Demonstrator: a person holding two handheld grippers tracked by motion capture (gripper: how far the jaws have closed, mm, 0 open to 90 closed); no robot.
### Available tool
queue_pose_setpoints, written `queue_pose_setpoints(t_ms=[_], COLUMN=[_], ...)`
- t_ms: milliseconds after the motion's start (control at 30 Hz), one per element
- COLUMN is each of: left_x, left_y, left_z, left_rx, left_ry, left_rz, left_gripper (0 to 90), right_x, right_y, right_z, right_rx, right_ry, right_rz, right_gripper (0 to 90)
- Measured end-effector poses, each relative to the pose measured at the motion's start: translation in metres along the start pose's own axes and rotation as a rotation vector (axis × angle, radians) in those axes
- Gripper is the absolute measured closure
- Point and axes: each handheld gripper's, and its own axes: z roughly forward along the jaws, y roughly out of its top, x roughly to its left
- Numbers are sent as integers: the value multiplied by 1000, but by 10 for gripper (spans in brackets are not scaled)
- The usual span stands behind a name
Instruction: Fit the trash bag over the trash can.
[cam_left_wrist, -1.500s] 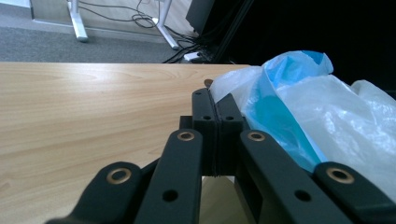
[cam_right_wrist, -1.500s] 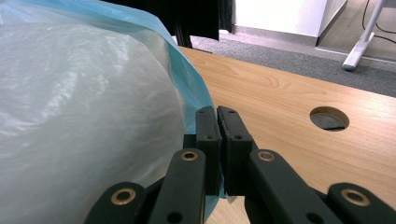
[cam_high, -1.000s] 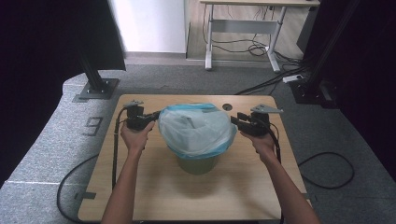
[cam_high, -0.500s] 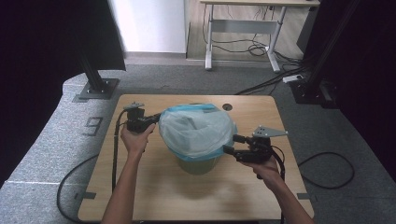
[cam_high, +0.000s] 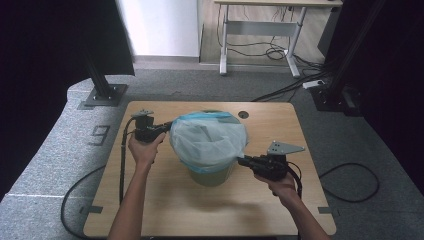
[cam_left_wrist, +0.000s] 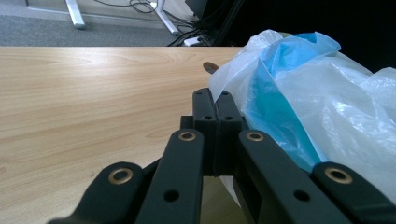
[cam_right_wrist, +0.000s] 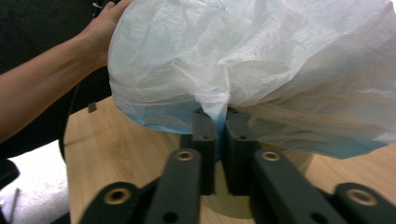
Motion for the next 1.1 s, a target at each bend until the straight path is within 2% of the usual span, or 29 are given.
queue_pose_setpoints(t_ms=[67,267,400,533,767,967,1100], left_x=[0,3,6,5,6,8,9], left_y=[0,0,-3,-7,-11,-12,-12], left_z=[0,2,10,17,17,19,21], left_rx=[2,5,31,39,54,66,69], left_ry=[0,11,15,3,-6,-8,4], left_rz=[2,-6,-7,-7,-17,-25,-27], left_gripper=[898,898,898,898,898,898,899], right_x=[1,1,-2,2,3,2,4], right_y=[-1,-8,-23,-35,-46,-51,-49], right_z=[-1,-2,5,13,26,34,32], right_rx=[-7,-7,38,76,124,125,117], right_ry=[-11,-13,-2,10,14,16,1], right_rz=[-9,-29,-22,-44,-53,-48,-61], right_gripper=[878,887,888,889,889,890,886])
